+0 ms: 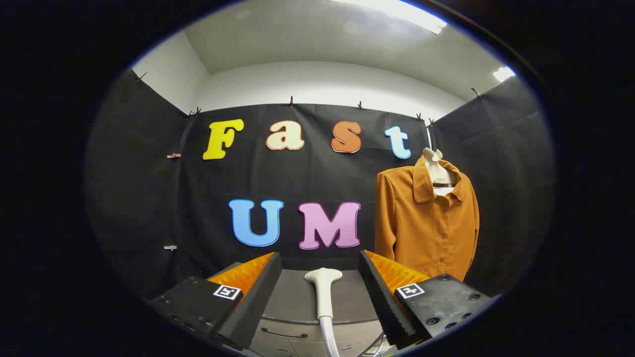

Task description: Iron the clothes twice with a garment steamer, once on the left side and once on the right side.

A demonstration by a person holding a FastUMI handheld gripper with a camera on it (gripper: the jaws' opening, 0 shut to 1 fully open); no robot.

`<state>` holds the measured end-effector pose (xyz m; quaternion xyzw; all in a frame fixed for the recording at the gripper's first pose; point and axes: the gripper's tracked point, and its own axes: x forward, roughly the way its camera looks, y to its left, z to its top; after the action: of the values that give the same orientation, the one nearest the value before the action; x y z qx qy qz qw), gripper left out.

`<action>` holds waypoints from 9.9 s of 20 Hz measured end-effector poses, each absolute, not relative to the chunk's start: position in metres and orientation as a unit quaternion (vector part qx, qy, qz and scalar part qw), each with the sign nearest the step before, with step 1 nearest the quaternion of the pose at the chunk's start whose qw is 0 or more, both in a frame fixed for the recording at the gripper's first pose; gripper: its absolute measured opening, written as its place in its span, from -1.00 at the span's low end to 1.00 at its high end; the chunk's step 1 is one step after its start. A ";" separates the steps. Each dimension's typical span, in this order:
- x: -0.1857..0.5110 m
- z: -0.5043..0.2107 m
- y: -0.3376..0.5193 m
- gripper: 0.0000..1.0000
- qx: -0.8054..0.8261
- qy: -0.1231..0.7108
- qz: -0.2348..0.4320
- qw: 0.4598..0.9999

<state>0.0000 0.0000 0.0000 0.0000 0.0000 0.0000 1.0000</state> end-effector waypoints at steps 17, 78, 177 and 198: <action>0.003 -0.009 0.007 0.96 0.002 0.012 -0.001 1.000; 0.175 -0.219 0.005 -0.21 0.001 0.341 0.064 0.938; 0.148 -0.157 -0.460 -0.22 0.101 0.234 0.008 0.967; 0.102 -0.317 -0.472 -0.21 0.117 0.392 -0.040 0.912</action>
<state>0.1018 -0.4716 -0.3172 0.1170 0.3916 -0.0396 0.9118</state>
